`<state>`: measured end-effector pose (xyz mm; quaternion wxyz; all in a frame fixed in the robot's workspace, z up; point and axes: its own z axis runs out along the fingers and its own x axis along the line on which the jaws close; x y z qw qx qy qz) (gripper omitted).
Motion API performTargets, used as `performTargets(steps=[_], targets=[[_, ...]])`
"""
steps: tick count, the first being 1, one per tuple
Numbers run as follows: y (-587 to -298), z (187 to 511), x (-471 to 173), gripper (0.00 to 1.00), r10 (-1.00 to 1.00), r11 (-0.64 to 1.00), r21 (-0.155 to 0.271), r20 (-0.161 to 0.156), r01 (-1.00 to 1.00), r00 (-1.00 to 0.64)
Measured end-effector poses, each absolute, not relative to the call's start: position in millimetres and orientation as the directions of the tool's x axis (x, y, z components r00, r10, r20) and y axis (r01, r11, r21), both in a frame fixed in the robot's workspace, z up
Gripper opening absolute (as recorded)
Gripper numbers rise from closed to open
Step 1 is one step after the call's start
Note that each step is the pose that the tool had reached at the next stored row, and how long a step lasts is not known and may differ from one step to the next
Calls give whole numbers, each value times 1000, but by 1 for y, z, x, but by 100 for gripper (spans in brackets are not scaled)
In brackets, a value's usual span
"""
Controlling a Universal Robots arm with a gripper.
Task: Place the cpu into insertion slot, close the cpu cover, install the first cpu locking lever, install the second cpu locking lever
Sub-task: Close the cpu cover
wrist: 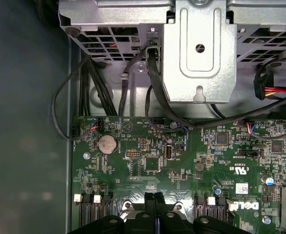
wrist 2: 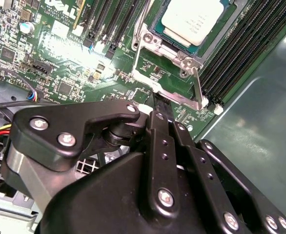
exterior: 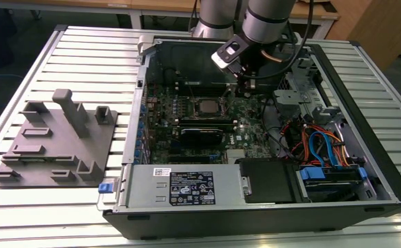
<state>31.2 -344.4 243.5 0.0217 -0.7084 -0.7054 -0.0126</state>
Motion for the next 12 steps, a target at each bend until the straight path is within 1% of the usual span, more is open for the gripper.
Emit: performTargets(steps=[12], targets=[[-344, 244, 24, 11, 999, -4, -13, 48, 1000, 4]])
